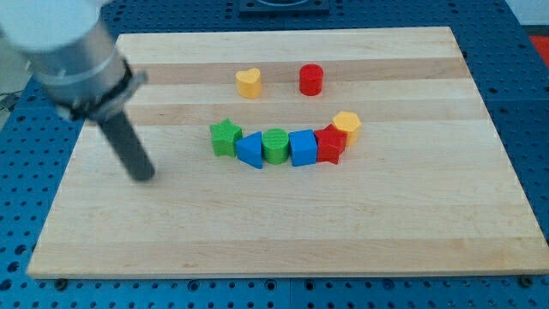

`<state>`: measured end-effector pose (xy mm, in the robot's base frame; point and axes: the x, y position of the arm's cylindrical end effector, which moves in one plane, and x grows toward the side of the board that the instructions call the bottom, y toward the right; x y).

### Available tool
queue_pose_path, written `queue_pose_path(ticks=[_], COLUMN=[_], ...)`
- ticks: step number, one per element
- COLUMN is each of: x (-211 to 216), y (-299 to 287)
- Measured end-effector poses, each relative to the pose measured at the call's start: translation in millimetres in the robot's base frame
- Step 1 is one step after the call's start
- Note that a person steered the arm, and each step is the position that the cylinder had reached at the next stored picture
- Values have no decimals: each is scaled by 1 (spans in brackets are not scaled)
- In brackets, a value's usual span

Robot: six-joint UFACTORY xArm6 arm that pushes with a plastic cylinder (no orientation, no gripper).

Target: Move the red circle towards the top right corner

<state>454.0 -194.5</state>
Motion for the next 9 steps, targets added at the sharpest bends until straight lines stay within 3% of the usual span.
queue_pose_path(ticks=[2,4,6,9], x=[-20,-137,-210,-179], y=[-1,84,93,137])
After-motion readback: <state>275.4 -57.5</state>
